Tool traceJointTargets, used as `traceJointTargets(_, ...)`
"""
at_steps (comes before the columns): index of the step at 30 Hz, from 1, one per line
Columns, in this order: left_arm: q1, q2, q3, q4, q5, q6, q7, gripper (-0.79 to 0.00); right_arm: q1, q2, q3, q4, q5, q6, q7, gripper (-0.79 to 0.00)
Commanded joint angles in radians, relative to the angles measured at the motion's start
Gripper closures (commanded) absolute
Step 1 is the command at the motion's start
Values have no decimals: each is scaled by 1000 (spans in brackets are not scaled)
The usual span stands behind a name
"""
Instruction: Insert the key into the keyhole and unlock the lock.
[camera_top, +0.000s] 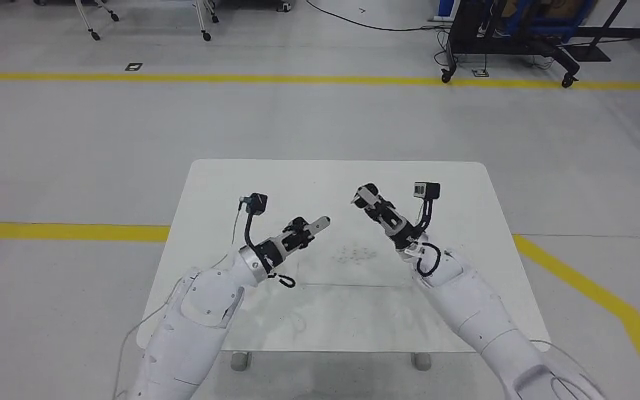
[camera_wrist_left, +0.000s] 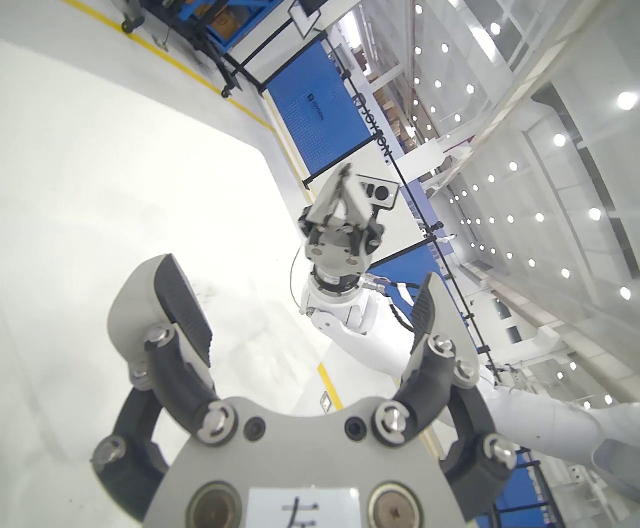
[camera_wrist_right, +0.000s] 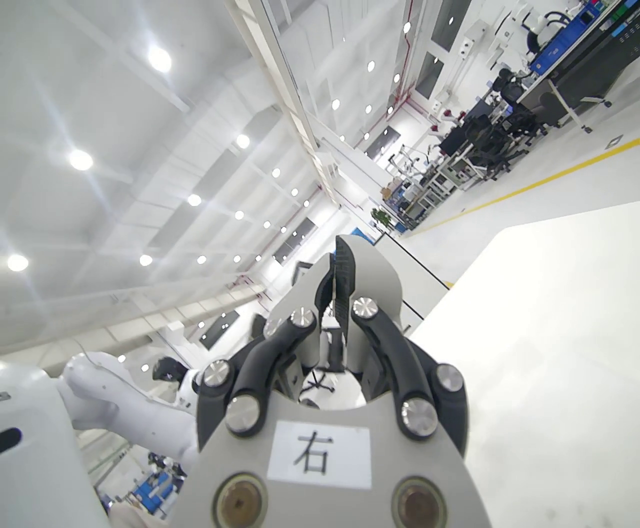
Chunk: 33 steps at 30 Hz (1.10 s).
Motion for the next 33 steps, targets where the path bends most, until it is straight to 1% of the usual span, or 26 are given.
traceJointTargets(1,1,0,-1,-2,3,-11,1,-785,0,0,0,0,-52,0,-3,0)
traceJointTargets(5,2,0,-2,-2,0,-10,6,-785,0,0,0,0,-52,0,-3,0)
traceJointTargets(8,15,-3,-9,5,-95,-7,33,-785,0,0,0,0,-52,0,-3,0)
traceJointTargets(10,16,-3,-14,9,-141,-23,25,-785,-20,-3,-12,-21,-38,43,6,0)
traceJointTargets(12,16,-3,-16,17,-178,-32,15,-785,-35,-7,-33,-43,41,116,59,0)
traceJointTargets(13,14,-3,-17,21,-189,-29,8,-705,-40,-9,-38,-50,88,136,84,0)
traceJointTargets(14,11,-2,-19,25,-188,-26,4,-462,-46,-12,-46,-53,142,165,117,0)
traceJointTargets(15,8,-1,-19,28,-179,-20,1,-329,-43,-13,-50,-46,177,192,154,0)
traceJointTargets(18,4,1,-14,28,-158,-9,-8,-329,-36,-20,-56,-25,262,240,224,0)
traceJointTargets(21,0,3,-5,25,-130,2,-12,-332,-30,-27,-53,-11,310,249,257,0)
traceJointTargets(22,-1,3,-1,24,-124,4,-13,-320,-29,-29,-53,-10,325,252,266,0)
traceJointTargets(24,-2,3,5,26,-121,7,-13,-237,-24,-34,-57,-5,339,262,284,0)
traceJointTargets(26,-6,3,11,29,-123,10,-17,-212,-16,-40,-61,4,336,271,285,0)
traceJointTargets(28,-9,3,17,32,-122,11,-20,-206,-11,-47,-66,8,338,271,282,0)
traceJointTargets(31,-12,4,22,34,-116,15,-21,-222,-3,-55,-69,20,340,271,283,0)
traceJointTargets(33,-13,5,23,35,-115,18,-20,-219,1,-60,-70,29,339,271,288,0)
